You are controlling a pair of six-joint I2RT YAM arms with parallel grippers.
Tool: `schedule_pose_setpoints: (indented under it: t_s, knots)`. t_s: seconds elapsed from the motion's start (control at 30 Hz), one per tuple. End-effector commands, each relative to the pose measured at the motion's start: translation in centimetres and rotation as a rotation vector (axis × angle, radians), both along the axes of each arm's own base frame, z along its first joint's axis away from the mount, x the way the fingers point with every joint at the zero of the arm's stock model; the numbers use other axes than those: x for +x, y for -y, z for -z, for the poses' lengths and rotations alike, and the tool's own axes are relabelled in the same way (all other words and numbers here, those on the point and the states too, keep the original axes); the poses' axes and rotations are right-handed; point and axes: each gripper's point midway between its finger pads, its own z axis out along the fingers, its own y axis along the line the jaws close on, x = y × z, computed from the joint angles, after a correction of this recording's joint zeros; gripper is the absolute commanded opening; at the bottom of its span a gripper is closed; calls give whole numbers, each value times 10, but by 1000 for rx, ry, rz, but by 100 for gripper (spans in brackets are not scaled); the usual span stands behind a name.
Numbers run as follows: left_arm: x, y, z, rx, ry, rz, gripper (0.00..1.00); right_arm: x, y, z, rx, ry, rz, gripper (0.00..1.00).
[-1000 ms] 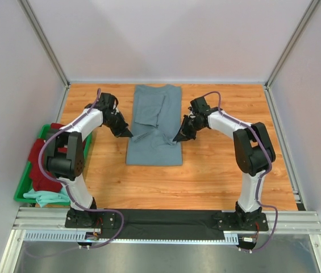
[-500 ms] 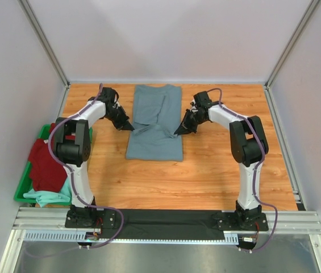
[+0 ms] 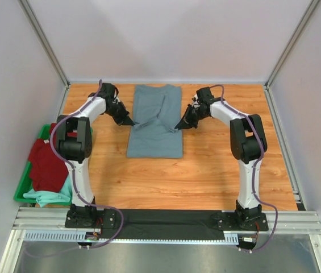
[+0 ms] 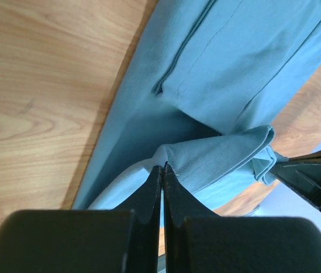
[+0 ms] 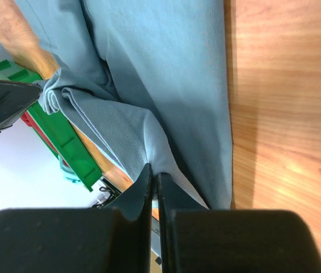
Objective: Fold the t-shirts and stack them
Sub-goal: Fold the tshirt
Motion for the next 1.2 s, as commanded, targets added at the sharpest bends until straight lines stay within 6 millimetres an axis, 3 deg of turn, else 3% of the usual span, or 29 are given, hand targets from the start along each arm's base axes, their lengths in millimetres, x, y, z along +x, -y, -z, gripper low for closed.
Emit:
schedule_pose_setpoints:
  t_s: [0.0, 0.1, 0.13, 0.2, 0.3, 0.37, 0.43, 0.47, 0.53, 0.57, 0.6, 0.63, 0.67, 0.7, 0.73, 0.77, 0.83, 0.93, 1.17]
  knots:
    - [9, 3, -5, -33, -5, -6, 0, 12, 0, -1, 28, 4, 2, 1]
    - [9, 3, 0, -29, -27, -13, 2, 15, -1, 0, 41, -3, -2, 7]
    - [10, 2, 1, -21, -26, -15, 9, 16, 1, 6, 37, -16, -1, 16]
    - [10, -6, 1, 24, -25, -18, 15, 23, 4, 3, 19, 3, -9, 21]
    - [12, -22, -10, 103, 5, -23, 25, 34, 17, -6, -21, 38, -10, 35]
    - [11, -34, -26, 170, 55, -33, 35, 42, 37, -18, -91, 86, 11, 46]
    - [9, -42, -49, 208, 125, -17, 39, 40, 59, -25, -204, 104, 5, 54]
    - [3, -47, -52, 232, 131, -14, 40, 37, 64, -37, -228, 126, -1, 56]
    - [-3, -47, -75, 235, 210, 5, 41, 18, 66, -41, -259, 118, -31, 60]
    - [-16, -44, -70, 212, 193, 24, 41, 12, 61, -57, -247, 160, -39, 60]
    - [-22, -40, -72, 193, 208, 44, 40, 4, 56, -61, -240, 174, -53, 61]
    - [-33, -28, -74, 130, 236, 77, 40, -18, 44, -50, -224, 130, -84, 61]
    - [-41, -16, -73, 86, 243, 107, 38, -22, 31, -63, -181, 183, -95, 60]
    - [-47, -7, -72, 49, 245, 128, 33, -30, 20, -62, -143, 178, -107, 59]
    - [-58, 4, -64, 3, 231, 158, 31, -53, 4, -49, -100, 107, -121, 54]
    - [-66, 16, -59, -14, 222, 192, 28, -51, -8, -49, -62, 133, -117, 49]
    - [-78, 26, -40, -28, 192, 226, 22, -69, -30, -41, 2, 100, -156, 28]
    - [-91, 31, -12, -43, 137, 239, 17, -83, -40, -16, 5, 42, -182, 15]
    - [-128, 5, 49, 85, -51, 248, 16, -111, -14, 31, -106, -14, -215, 12]
